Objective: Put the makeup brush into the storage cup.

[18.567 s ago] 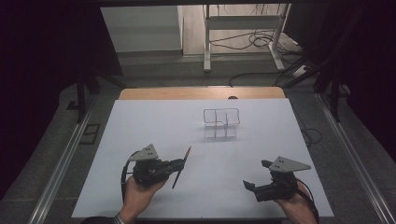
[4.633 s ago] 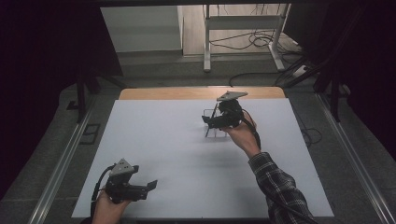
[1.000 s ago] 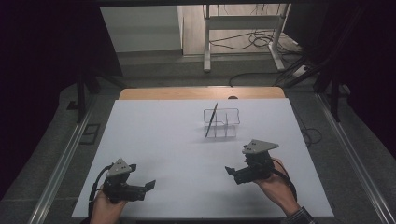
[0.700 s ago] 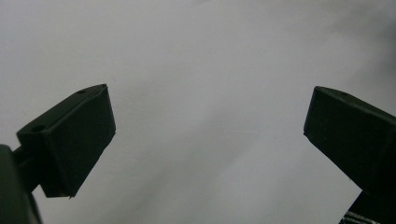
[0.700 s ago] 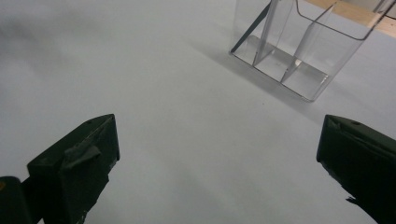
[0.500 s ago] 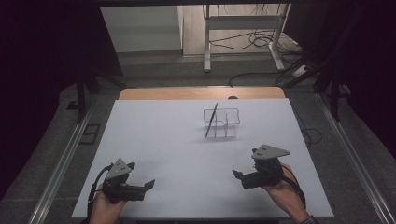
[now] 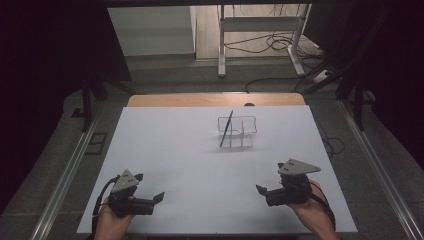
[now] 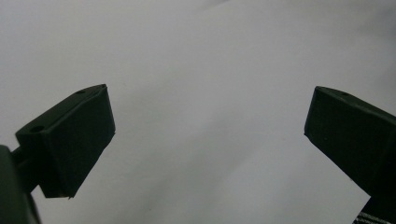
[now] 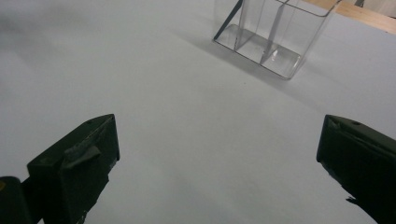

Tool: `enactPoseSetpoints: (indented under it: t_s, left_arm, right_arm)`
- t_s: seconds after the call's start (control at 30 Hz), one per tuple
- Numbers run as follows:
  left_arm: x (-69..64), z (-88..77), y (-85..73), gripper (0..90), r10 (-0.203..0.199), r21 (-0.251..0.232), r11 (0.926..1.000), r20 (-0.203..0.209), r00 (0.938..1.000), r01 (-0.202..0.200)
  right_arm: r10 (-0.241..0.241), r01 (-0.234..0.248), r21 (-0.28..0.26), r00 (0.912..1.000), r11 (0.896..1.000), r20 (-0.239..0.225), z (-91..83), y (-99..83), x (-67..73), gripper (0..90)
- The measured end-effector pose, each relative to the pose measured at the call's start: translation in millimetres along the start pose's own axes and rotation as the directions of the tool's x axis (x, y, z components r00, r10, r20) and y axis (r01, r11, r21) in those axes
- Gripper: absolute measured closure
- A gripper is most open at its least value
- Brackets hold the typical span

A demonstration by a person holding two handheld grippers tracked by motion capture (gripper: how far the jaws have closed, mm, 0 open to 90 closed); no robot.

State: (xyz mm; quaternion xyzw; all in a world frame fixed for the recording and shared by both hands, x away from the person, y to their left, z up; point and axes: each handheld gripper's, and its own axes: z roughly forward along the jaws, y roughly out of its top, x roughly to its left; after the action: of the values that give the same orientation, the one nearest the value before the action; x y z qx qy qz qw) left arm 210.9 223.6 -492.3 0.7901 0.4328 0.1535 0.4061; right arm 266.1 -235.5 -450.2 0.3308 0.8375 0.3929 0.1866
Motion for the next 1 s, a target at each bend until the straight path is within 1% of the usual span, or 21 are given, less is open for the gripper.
enactPoseSetpoints:
  t_s: [0.2, 0.4, 0.67, 0.7, 0.87, 1.0]
  left_arm:
    - [0.2, -0.1, -0.1, 2.3, -0.001, -0.003, 1.0, 0.006, 1.0, 0.001]
    - [0.0, -0.7, 0.1, 2.2, -0.001, -0.01, 0.9999, 0.009, 1.0, 0.002]
    - [0.0, -1.0, 0.2, 2.2, -0.008, -0.022, 0.9997, 0.015, 0.9999, 0.009]
    - [0.0, -1.0, 0.2, 2.2, -0.008, -0.024, 0.9997, 0.015, 0.9999, 0.008]
    - [-0.7, -0.9, 0.1, 2.0, -0.001, -0.031, 0.9995, 0.02, 0.9998, 0.001]
    - [-1.1, -1.1, 0.1, 1.7, 0.004, -0.036, 0.9994, 0.019, 0.9998, -0.003]
  right_arm:
    - [0.029, -0.029, -0.007, 0.9994, 1.0, 0.016, -10.4, -8.9, -3.3, 0.0]
    - [0.036, -0.036, -0.013, 0.9987, 0.999, 0.037, -18.2, -15.3, -4.3, 0.0]
    - [0.058, -0.057, -0.024, 0.9965, 0.998, 0.059, -29.9, -27.2, -6.9, 0.0]
    - [0.057, -0.056, -0.024, 0.9964, 0.998, 0.062, -31.4, -28.9, -7.7, 0.0]
    - [0.079, -0.076, -0.04, 0.9934, 0.996, 0.083, -40.6, -38.9, -10.2, 0.0]
    - [0.089, -0.086, -0.037, 0.992, 0.996, 0.089, -43.6, -44.4, -11.6, 0.0]
